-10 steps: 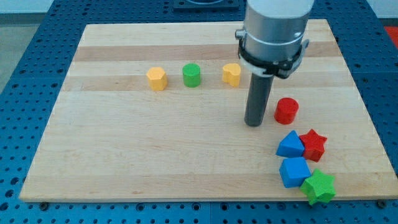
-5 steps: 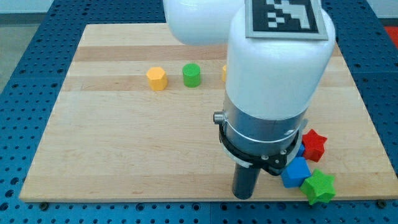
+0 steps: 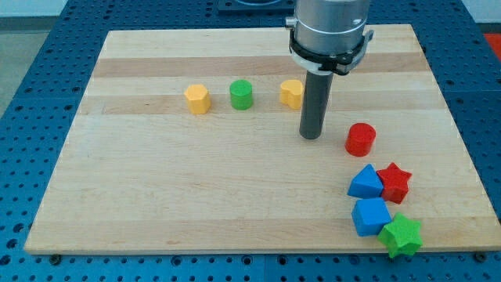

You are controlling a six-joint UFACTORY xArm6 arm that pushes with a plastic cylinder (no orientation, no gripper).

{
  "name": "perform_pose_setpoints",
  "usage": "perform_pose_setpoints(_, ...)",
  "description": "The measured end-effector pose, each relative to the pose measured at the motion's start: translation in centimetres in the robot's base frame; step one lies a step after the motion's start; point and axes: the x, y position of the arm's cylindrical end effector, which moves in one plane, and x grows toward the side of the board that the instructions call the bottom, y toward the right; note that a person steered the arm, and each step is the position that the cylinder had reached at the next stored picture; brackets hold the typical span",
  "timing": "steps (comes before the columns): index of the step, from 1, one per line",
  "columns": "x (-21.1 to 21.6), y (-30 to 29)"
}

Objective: Point your arm at the green star

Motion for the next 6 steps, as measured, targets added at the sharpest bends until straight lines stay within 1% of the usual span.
perform_pose_setpoints(1, -2.7, 0.0)
perform_pose_setpoints(2, -3.7, 1.1)
perform_pose_setpoints(3, -3.6, 4.1)
perform_pose_setpoints(4, -1.7, 10.4)
perform_pose_setpoints(5, 2.3, 16.0)
perform_pose_setpoints(6, 9.5, 16.4)
